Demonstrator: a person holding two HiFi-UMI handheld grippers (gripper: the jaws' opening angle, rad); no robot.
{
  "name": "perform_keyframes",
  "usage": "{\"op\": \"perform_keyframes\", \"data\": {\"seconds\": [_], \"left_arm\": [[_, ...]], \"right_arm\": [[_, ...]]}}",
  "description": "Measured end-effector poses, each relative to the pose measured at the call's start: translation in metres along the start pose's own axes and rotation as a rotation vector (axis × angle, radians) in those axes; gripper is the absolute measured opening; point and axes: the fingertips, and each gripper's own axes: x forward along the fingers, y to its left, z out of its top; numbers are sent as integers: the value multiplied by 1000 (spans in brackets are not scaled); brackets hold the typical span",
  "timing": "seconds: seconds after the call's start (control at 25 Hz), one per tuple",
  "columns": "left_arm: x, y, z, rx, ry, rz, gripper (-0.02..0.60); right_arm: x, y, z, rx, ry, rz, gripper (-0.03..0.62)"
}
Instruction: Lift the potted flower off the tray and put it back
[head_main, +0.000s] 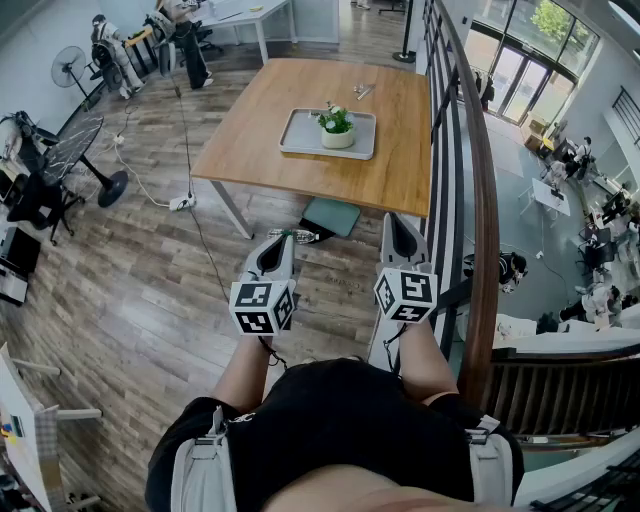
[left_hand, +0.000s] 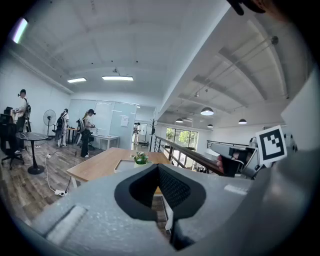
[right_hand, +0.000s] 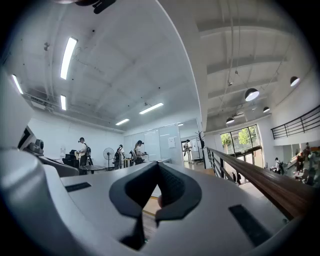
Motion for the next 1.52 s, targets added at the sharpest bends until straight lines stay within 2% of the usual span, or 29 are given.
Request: {"op": "perform_keyframes", "data": {"seconds": [0.24,1.04,1.32,1.52], "left_arm": [[-12,14,-3,-4,-2,-6,12],[-36,77,-14,-30,-24,-36,12],[-19,98,-9,-13,-40,-20,12],[16,115,0,-12,-52,3,12]], "right_arm": [[-2,17,-2,20,-6,-11,-3],[6,80,-19,-22,17,-46,-3],[34,75,-22,-3,-5,-54,-3],[78,55,-23,11,-12,-56,-3]]}}
